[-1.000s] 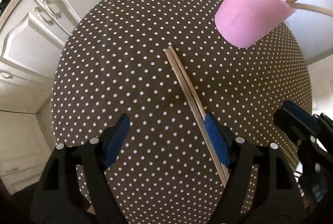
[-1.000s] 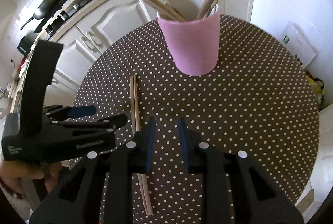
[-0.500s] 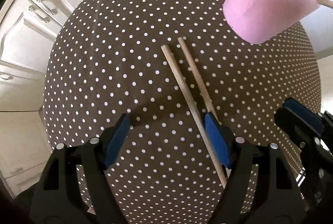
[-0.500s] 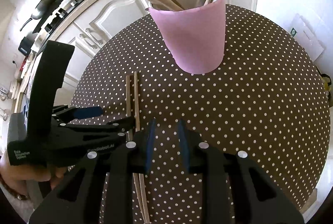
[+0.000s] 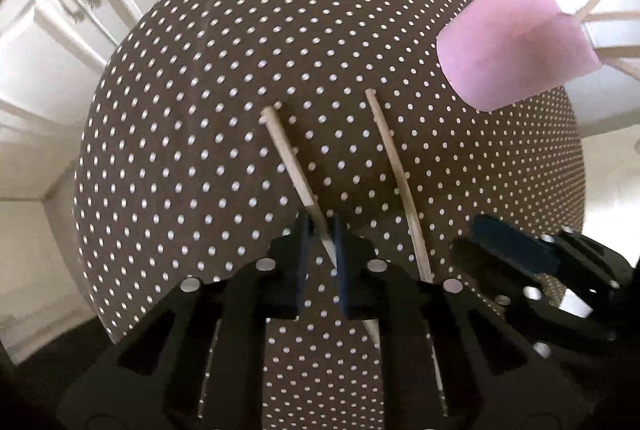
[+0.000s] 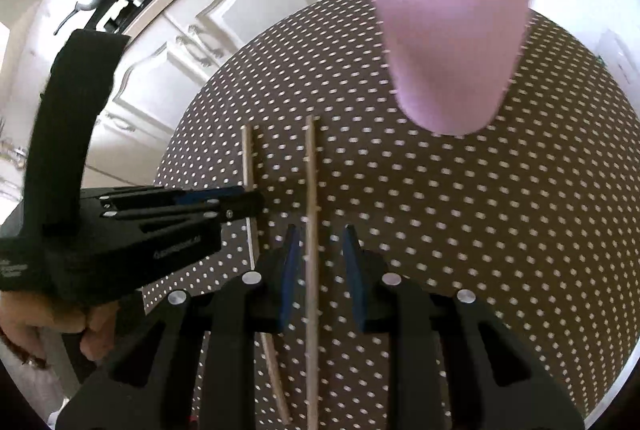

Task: Organize utensils
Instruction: 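Close the left gripper on a stick while the right gripper grasps the other, then lift both sticks upright and insert them into the pink cup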

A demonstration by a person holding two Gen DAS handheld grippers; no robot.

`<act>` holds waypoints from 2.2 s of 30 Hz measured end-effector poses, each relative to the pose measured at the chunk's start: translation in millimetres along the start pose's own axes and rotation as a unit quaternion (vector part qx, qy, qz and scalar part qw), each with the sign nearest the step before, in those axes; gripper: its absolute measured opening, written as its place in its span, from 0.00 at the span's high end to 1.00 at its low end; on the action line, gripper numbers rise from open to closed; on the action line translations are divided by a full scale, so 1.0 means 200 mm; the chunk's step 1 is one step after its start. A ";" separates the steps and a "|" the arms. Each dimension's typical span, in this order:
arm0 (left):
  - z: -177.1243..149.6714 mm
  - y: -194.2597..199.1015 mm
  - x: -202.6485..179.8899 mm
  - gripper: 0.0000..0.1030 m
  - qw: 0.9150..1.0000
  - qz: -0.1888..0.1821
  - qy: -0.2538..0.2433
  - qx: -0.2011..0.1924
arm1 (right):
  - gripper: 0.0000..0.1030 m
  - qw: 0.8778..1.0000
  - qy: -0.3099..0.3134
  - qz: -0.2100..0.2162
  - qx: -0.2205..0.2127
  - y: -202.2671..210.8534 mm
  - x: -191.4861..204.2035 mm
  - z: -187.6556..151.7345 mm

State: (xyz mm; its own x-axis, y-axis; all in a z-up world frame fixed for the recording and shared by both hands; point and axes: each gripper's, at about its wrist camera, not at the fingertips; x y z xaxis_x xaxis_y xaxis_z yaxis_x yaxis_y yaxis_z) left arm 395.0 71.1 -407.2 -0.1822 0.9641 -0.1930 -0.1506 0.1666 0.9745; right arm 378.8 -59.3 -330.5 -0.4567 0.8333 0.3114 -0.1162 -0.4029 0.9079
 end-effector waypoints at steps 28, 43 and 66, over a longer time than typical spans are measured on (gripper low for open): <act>0.03 0.03 0.16 0.74 0.999 -0.010 0.041 0.020 | 0.96 0.998 -0.016 -0.035 0.055 -0.07 0.02 0.03; 0.03 -0.01 -0.18 0.92 1.000 0.005 0.017 0.009 | 0.96 0.999 -0.041 -0.012 0.023 0.12 -0.07 -0.07; -0.27 0.89 -0.26 0.95 0.971 -0.114 -0.073 -0.199 | 0.96 0.988 0.017 -0.037 -0.148 0.75 0.18 -0.17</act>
State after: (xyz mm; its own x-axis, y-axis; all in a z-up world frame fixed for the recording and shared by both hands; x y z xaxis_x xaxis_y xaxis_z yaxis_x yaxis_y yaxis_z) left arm 325.3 40.5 -229.5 0.0357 0.9352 -0.3524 -0.5395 0.3148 0.7809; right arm 314.9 -102.5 -192.8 -0.4656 0.8536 0.2337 -0.4010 -0.4389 0.8041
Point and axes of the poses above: each gripper's, at about its wrist camera, not at the fingertips, and y roughly against the way its jaws point, x to its left, z to its top
